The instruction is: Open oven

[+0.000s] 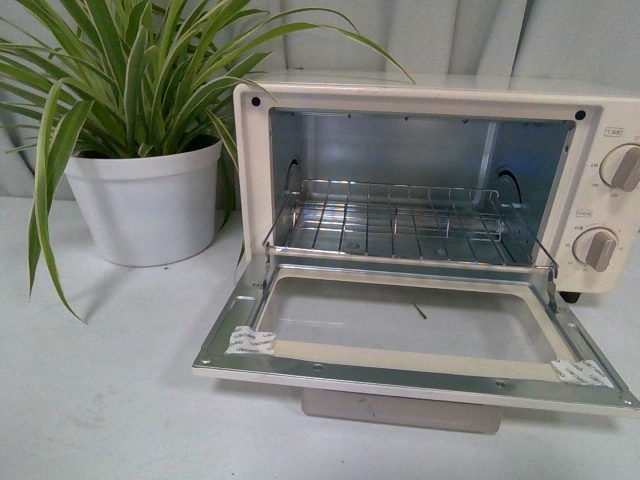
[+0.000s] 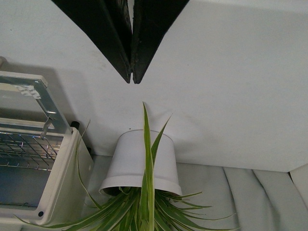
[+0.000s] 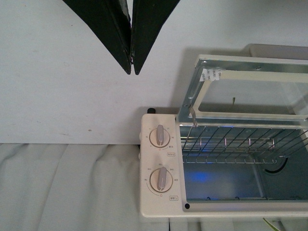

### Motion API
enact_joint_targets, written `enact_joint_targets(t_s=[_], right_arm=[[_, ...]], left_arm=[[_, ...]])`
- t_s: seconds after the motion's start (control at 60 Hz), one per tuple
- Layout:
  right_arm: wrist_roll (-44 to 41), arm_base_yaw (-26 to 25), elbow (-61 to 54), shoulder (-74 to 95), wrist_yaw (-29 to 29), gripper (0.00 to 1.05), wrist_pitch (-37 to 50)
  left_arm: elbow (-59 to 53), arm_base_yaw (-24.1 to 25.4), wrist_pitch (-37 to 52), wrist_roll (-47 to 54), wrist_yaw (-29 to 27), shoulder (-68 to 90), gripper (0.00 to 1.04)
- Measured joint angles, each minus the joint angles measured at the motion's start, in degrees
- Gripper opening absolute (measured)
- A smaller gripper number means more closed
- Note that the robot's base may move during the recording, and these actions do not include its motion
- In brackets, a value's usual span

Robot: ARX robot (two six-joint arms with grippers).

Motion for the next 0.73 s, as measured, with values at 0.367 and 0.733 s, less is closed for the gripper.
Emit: enact_joint_targets(t_s=[0.367, 0.733], right_arm=[[-0.09, 0.0, 0.0, 0.0, 0.0, 0.71, 0.0], [-0.07, 0.0, 0.0, 0.0, 0.0, 0.95, 0.0]], left_arm=[[0.0, 0.02, 0.0, 0.0, 0.02, 0.0, 0.71], [0.0, 0.04, 0.0, 0.07, 0.0, 0.0, 0.98]])
